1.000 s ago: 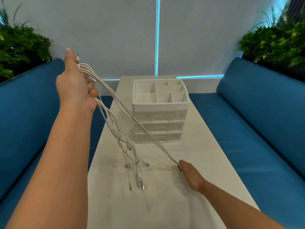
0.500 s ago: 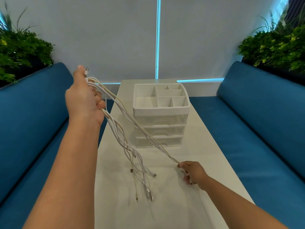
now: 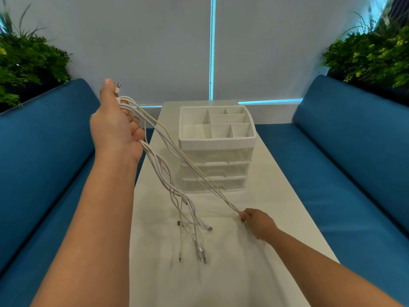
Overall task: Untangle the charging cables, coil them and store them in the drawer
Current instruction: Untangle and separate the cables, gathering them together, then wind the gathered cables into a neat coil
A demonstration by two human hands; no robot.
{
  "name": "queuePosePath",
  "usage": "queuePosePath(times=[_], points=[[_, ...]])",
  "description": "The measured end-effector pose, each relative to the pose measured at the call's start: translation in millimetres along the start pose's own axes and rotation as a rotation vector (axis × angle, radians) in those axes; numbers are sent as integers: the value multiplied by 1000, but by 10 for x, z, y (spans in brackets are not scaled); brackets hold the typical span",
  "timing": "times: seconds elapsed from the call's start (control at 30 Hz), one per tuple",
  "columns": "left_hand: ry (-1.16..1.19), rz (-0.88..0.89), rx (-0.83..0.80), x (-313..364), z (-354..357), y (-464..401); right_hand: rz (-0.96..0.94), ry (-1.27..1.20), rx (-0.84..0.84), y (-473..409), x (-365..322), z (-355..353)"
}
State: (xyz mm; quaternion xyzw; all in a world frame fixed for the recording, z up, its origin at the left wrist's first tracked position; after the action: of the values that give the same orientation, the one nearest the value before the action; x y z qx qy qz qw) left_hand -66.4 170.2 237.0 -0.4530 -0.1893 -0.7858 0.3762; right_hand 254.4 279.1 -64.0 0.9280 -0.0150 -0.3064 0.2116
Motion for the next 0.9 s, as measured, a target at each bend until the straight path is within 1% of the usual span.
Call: queuePosePath(times=[0.07, 0.1, 0.13, 0.17, 0.2, 0.27, 0.33, 0.4, 0.43, 0.47, 0.53, 0.57, 0.6, 0.67, 0.7, 0.73, 0.8, 0.9], points=[[16, 20, 11, 57, -21, -37, 72, -427, -166, 19, 45, 98], [23, 28, 15, 81, -32, -55, 92, -554, -230, 47, 60, 121], [27, 34, 16, 96, -39, -68, 99, -616, -267, 57, 79, 126], [30, 37, 15, 103, -42, -80, 93, -622, -279, 68, 88, 118], [33, 39, 14, 105, -42, -88, 78, -587, -266, 66, 92, 102], [37, 43, 19, 117, -50, -104, 14, -436, -166, 58, 65, 19], [45, 53, 22, 159, -55, -123, -152, -161, -4, 126, -27, -100], [51, 70, 10, 219, -37, -137, -313, 166, 99, 238, -78, -84], [47, 78, 2, 240, -25, -138, -361, 259, 124, 288, -68, -59], [39, 82, -7, 248, -10, -136, -383, 301, 139, 309, -44, -39], [28, 78, -26, 224, 20, -132, -375, 295, 113, 288, 7, 35], [26, 71, -33, 202, 30, -131, -361, 242, 78, 272, 12, 80], [25, 63, -36, 184, 37, -127, -345, 147, 48, 257, 3, 102], [20, 55, -38, 174, 41, -129, -274, -117, 26, 217, 12, 73], [13, 57, -37, 185, 40, -132, -225, -205, 35, 203, 28, 41], [8, 63, -35, 202, 38, -138, -186, -232, 46, 200, 44, 17], [-5, 74, -35, 230, 41, -141, -149, -150, 90, 235, 87, -37], [-37, 74, -44, 211, 48, -123, -162, 135, 161, 301, 123, -88]])
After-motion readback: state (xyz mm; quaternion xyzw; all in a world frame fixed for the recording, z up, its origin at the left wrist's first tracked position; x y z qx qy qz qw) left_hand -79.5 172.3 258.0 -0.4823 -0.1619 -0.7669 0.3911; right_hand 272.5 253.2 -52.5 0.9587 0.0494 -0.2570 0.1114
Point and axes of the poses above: each hand's wrist, its own y-axis away from the middle knuckle, its own z-axis out of the palm, x = y × z, the point moved 10 cm from there along -y, towards the middle knuckle, and after that the axes turned 4 degrees about z, right-handed, at the moved point
